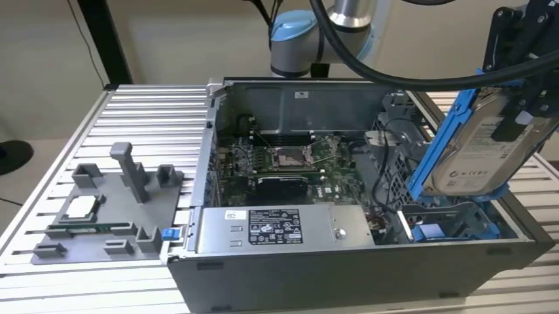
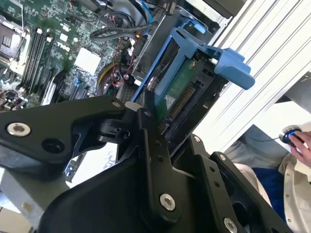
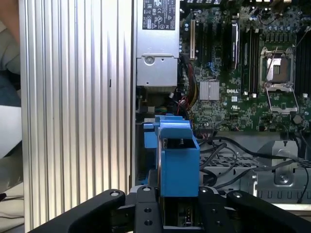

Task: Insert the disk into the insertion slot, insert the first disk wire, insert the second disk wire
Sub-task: 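Insert the disk into the insertion slot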

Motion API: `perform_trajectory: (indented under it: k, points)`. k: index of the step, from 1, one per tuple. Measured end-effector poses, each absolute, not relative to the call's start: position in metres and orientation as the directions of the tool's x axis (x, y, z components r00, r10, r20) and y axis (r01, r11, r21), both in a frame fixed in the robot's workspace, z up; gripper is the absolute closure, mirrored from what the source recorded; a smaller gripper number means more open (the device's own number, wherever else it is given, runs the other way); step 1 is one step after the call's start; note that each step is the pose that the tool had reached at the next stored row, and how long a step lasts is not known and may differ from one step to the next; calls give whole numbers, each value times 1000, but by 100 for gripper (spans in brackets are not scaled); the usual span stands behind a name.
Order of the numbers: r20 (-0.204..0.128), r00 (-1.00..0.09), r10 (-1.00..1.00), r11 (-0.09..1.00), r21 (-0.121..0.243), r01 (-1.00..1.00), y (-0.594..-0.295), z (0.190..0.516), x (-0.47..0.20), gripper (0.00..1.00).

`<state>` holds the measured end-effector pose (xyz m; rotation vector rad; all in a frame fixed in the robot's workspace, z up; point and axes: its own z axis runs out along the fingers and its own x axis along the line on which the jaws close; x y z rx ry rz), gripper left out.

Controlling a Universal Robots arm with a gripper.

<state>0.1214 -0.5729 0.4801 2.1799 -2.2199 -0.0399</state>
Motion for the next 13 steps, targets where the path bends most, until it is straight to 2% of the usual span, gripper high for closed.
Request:
perform_trajectory:
  k: [13]
  points:
    - [3, -18, -1000, 18, 39, -999, -574, 479, 121, 100]
